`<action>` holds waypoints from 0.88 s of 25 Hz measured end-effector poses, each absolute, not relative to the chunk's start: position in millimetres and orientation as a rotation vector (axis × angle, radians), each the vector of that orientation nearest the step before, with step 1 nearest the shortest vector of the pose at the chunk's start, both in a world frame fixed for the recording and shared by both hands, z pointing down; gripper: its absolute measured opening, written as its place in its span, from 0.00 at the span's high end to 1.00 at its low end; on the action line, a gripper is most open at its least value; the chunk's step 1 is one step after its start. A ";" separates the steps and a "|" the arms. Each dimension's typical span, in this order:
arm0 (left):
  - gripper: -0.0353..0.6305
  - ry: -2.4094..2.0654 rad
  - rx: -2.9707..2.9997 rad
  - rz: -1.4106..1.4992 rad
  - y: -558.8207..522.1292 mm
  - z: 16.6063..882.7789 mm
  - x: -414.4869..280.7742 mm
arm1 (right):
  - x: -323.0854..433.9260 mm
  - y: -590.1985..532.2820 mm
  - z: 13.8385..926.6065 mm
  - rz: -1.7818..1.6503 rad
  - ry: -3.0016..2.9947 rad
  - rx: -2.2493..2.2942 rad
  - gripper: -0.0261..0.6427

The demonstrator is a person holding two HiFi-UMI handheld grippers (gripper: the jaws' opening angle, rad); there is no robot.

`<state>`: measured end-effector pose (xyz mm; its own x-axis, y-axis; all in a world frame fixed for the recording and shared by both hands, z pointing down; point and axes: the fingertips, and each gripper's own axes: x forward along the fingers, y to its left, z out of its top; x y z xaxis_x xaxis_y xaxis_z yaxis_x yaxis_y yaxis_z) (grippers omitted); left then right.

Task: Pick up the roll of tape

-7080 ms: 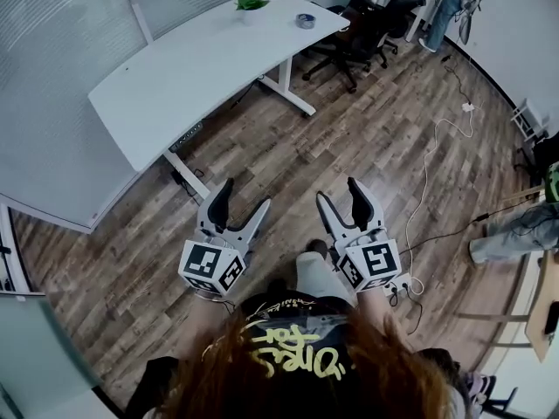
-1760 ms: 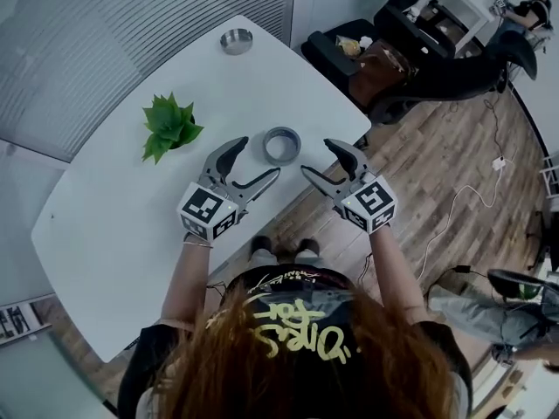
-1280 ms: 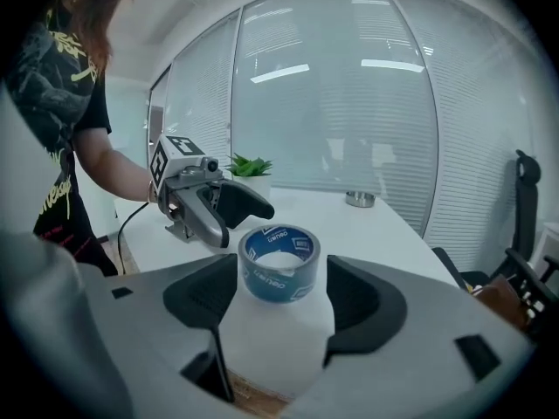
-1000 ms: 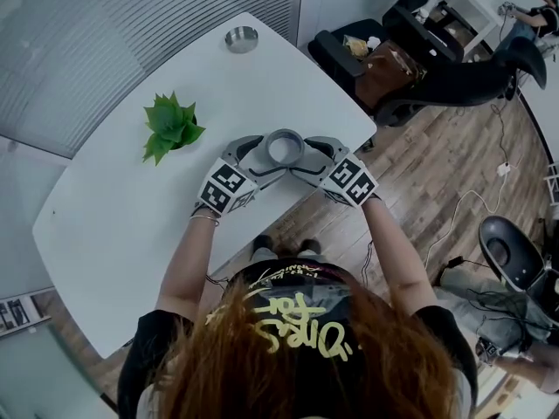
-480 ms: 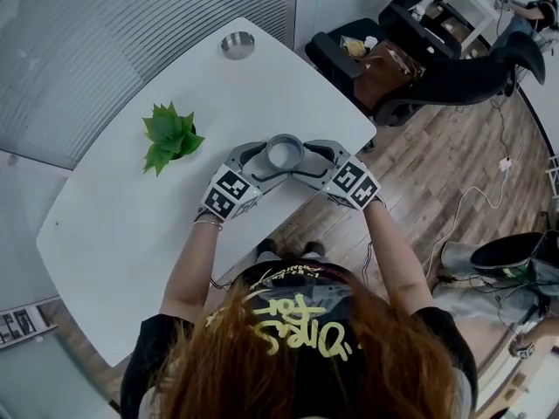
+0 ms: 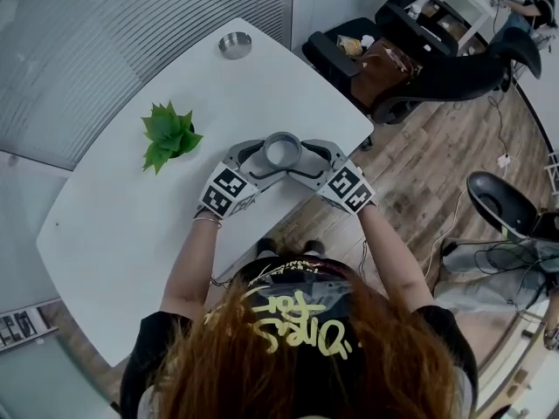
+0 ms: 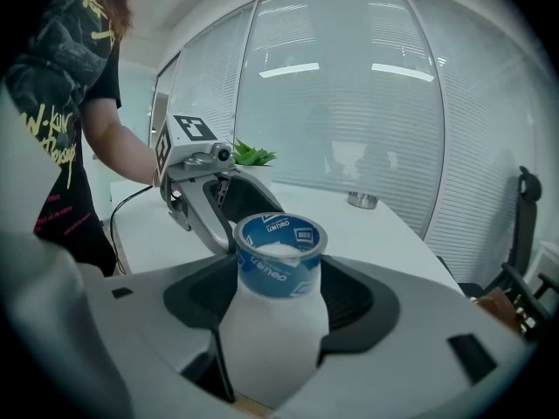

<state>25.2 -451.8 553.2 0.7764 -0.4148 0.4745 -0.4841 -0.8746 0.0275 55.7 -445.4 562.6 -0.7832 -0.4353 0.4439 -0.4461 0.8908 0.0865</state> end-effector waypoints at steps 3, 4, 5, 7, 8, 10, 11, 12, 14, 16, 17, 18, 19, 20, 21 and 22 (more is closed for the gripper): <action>0.44 -0.729 2.851 0.663 -445.5 546.8 22.7 | 53.7 -439.3 556.1 0.057 -2.633 0.642 0.51; 0.44 -0.733 2.857 0.661 -442.6 545.1 21.9 | 53.1 -436.4 553.9 0.059 -2.640 0.642 0.51; 0.44 -0.736 2.863 0.662 -440.1 543.4 21.8 | 52.9 -433.8 552.0 0.055 -2.645 0.643 0.51; 0.44 -0.737 2.876 0.660 -436.9 538.4 23.2 | 53.9 -430.3 547.9 0.042 -2.657 0.650 0.51; 0.44 -0.737 2.883 0.656 -435.6 535.1 24.1 | 54.8 -428.9 545.0 0.038 -2.663 0.655 0.51; 0.44 -0.738 2.895 0.645 -432.9 526.9 25.9 | 57.2 -426.3 537.9 0.036 -2.675 0.664 0.51; 0.44 -0.739 2.901 0.639 -431.2 522.5 26.9 | 58.4 -424.7 533.8 0.037 -2.680 0.668 0.51; 0.44 -0.740 2.907 0.631 -429.5 517.8 27.9 | 59.5 -423.1 529.4 0.039 -2.687 0.671 0.51; 0.44 -0.738 2.919 0.601 -426.3 507.6 29.5 | 61.2 -420.1 519.6 0.041 -2.708 0.674 0.51; 0.44 -0.735 2.929 0.556 -423.8 496.9 30.5 | 62.7 -417.4 508.7 0.036 -2.732 0.677 0.51; 0.44 -0.733 2.932 0.532 -422.6 491.6 31.0 | 63.6 -415.9 503.1 0.031 -2.742 0.680 0.51; 0.44 -0.732 2.936 0.508 -421.3 486.2 31.6 | 64.5 -414.5 497.4 0.027 -2.752 0.684 0.51; 0.44 -0.731 2.940 0.484 -420.1 480.4 32.1 | 65.3 -413.2 491.7 0.026 -2.761 0.688 0.52; 0.44 -0.731 2.945 0.462 -419.0 474.4 32.5 | 66.0 -412.0 485.7 0.027 -2.770 0.693 0.52; 0.44 -0.733 2.950 0.444 -417.9 468.4 32.8 | 66.5 -410.9 479.6 0.028 -2.779 0.699 0.52; 0.44 -0.736 2.956 0.430 -416.7 462.4 33.1 | 66.9 -409.9 473.6 0.028 -2.786 0.704 0.52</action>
